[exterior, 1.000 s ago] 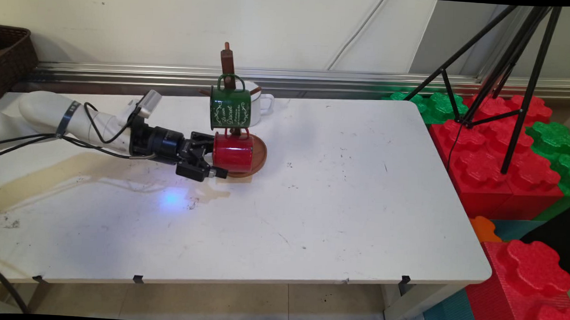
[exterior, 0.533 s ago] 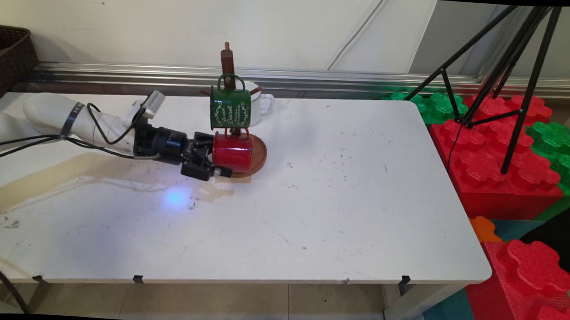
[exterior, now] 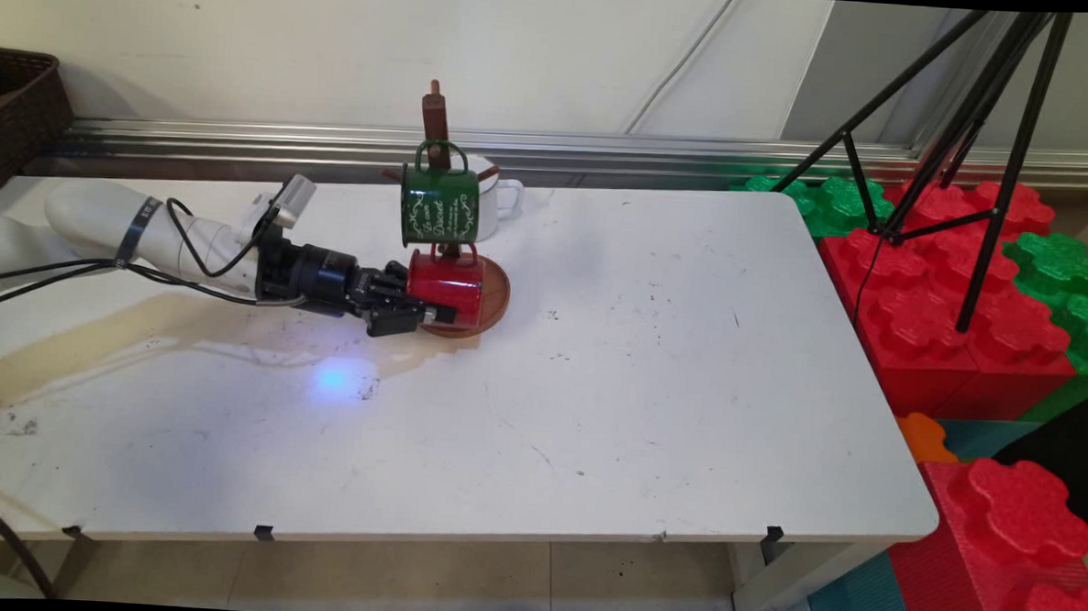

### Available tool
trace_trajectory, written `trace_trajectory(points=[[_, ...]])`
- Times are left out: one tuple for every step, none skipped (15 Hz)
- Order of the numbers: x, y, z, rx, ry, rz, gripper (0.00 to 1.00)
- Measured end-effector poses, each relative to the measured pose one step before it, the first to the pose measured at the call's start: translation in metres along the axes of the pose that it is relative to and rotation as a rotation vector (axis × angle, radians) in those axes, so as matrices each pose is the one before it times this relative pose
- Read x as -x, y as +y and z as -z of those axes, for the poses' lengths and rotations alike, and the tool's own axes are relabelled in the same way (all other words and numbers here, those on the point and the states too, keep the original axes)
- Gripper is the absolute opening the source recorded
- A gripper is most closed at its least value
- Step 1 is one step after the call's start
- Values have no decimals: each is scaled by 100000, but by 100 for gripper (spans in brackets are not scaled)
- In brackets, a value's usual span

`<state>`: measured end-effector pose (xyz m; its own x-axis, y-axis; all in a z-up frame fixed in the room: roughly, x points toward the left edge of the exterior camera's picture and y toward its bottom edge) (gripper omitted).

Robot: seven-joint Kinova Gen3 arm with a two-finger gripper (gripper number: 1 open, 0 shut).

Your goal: Place the picked object on the table

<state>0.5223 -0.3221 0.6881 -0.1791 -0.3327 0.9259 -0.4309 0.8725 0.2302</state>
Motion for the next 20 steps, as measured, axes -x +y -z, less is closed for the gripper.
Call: trace_trajectory(points=[[20,12,11,65,-35,70,0],[30,49,44,88,-24,88,0],[5,15,5,92,-17,30,0],[-10,0,-6,145,1,36,0],[2,23,30,124,8,37,0],[-4,19,18,137,-1,18,0],[-4,1,26,82,7,18,0],[-21,-1,19,156,1,-26,0],[-25,18,31,187,17,-54,0],[-65,36,42,188,147,-158,0],[-98,54,42,315,169,-277,0],[-143,77,58,438,258,-391,0],[-157,96,44,545,200,-460,0],[-198,141,112,671,291,-669,0],[-160,119,98,533,225,-572,0],[-152,147,117,581,190,-515,0],[-160,155,116,726,131,-595,0],[-115,194,148,710,3,-560,0],[-70,207,148,598,-31,-400,0],[-43,128,87,409,-55,-243,0]])
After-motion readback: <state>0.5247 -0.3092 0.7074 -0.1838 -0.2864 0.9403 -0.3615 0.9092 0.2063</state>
